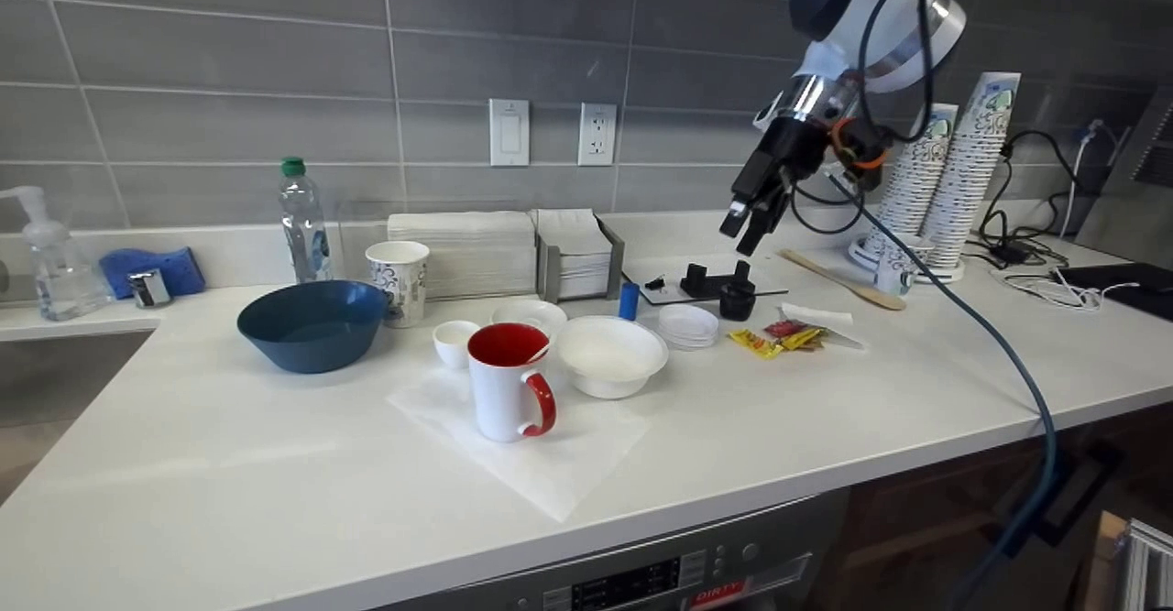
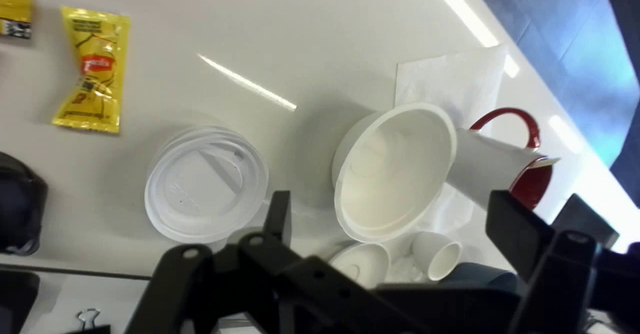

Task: Remove the yellow object from the bowl, then shift the bowl to the left

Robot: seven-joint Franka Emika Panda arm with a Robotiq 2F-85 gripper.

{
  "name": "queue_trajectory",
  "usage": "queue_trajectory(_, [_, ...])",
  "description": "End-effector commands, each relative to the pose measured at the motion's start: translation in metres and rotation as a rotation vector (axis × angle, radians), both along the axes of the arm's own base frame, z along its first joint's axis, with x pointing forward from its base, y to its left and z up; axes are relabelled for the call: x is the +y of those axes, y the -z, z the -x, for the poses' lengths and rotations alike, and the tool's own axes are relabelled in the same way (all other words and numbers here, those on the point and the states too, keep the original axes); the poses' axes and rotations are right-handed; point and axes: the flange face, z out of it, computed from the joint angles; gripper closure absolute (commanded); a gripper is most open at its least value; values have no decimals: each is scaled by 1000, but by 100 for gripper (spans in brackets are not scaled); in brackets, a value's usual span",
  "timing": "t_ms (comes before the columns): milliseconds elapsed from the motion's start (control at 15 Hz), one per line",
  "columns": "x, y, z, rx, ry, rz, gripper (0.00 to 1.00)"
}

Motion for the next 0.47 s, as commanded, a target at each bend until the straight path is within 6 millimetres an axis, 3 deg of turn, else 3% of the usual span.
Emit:
queue_trajectory(0, [-46,-47,39,-82,-178,-12,0])
queue_trajectory(200, [-92,-66,62,-158,-310,-74,0])
queue_trajectory(267, [-74,-57,53,-129,-224,-48,0])
queue_trajectory(400, [-94,-65,66,-160,-263,-72,0])
